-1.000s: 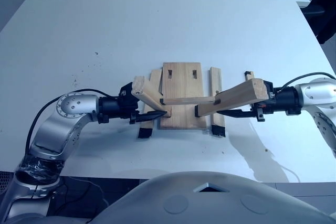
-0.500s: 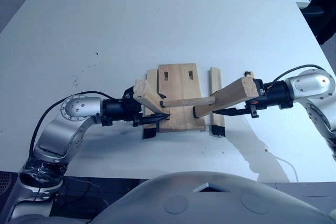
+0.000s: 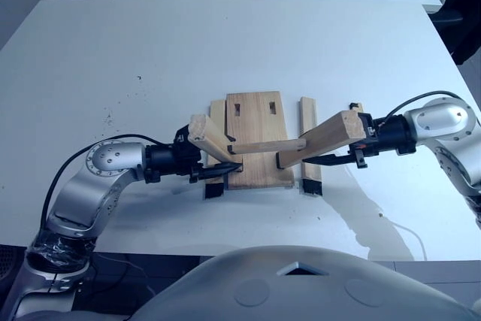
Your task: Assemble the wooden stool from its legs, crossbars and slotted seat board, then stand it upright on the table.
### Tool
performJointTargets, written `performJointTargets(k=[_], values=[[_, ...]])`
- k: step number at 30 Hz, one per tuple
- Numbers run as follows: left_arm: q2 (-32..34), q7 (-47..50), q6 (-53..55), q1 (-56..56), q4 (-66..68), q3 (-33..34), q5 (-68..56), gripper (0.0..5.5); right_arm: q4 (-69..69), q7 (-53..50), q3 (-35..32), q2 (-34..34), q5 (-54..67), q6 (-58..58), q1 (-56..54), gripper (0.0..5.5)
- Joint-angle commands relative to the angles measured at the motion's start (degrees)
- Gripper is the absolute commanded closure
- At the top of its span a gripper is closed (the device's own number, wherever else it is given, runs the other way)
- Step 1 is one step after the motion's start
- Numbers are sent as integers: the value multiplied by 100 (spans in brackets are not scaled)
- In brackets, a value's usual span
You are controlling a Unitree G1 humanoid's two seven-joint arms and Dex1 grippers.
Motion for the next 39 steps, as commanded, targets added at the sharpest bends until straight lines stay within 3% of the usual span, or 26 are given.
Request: performJointTargets(k=[1, 11, 14, 23, 30, 39], values=[[109, 6, 283, -62, -353, 282, -395, 253, 298, 130, 780, -82, -802, 356, 317, 350], [853, -740, 612, 0, -283, 1291, -1150, 253, 537, 68, 858, -101, -826, 415, 241, 350], [996, -984, 581, -184, 158, 1335, -1120, 253, 532, 45, 898, -76, -821, 407, 211, 350], [969, -1472, 359, -1084, 1257, 952, -819, 253, 669, 66, 1057, 60, -876, 350, -49, 350], [729, -1476, 461, -1009, 632, 431, -819, 253, 671, -79, 1102, 283, -876, 477, -159, 350], [324, -1024, 242, -998, 820, 76, -359, 253, 716, -114, 1090, 339, -902, 494, -130, 350]])
